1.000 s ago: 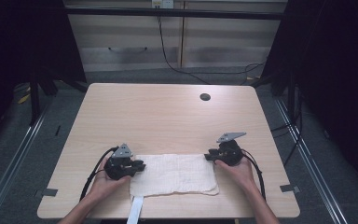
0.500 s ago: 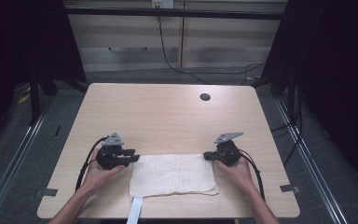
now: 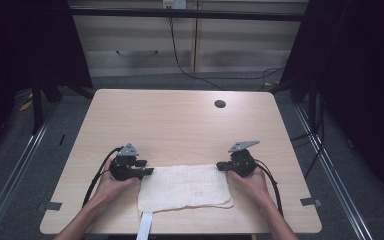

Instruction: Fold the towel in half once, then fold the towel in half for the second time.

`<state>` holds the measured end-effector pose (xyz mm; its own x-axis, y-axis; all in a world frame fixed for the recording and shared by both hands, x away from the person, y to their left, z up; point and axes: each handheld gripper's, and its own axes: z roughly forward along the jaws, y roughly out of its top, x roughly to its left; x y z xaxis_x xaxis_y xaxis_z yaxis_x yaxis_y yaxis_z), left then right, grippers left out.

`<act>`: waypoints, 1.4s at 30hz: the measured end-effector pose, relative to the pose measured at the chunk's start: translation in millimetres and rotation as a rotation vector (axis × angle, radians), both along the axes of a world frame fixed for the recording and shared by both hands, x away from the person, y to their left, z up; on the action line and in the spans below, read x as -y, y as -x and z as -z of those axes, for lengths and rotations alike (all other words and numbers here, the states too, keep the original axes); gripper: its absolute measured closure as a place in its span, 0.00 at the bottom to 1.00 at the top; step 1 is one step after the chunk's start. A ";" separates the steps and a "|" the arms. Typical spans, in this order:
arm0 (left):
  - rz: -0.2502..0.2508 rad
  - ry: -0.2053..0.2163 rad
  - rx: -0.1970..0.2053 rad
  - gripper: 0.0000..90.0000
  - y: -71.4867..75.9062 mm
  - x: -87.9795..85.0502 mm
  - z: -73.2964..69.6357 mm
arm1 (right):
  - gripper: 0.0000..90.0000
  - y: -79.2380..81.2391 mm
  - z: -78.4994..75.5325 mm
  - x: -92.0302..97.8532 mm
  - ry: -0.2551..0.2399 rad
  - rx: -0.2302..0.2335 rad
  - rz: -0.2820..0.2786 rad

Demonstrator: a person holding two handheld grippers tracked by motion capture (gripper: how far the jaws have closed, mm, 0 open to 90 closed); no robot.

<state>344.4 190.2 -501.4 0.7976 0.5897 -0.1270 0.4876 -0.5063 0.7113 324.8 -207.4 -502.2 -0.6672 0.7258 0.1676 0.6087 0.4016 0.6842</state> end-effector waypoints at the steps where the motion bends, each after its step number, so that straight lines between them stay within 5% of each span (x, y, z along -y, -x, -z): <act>1: 0.001 0.000 -0.003 0.61 0.2 -0.1 -0.1 | 0.97 -0.1 0.2 0.0 -0.003 0.000 0.000; 2: 0.008 -0.004 0.000 0.62 0.5 -0.2 -0.2 | 0.97 -0.2 0.2 0.1 -0.003 0.000 0.002; 5: 0.070 0.000 0.011 0.85 5.1 1.5 0.6 | 0.97 0.0 0.5 -0.1 -0.009 0.000 0.006; 8: 0.083 -0.020 0.015 0.94 7.1 4.1 -1.1 | 0.98 0.8 -1.0 0.2 -0.016 0.000 0.016; 19: 0.056 -0.009 -0.001 0.95 4.9 1.0 -0.6 | 0.98 7.6 -20.0 6.4 -0.106 0.101 0.040; 42: 0.021 0.009 -0.004 0.95 2.5 -4.0 1.0 | 0.98 22.7 -40.7 0.1 -0.162 0.153 -0.028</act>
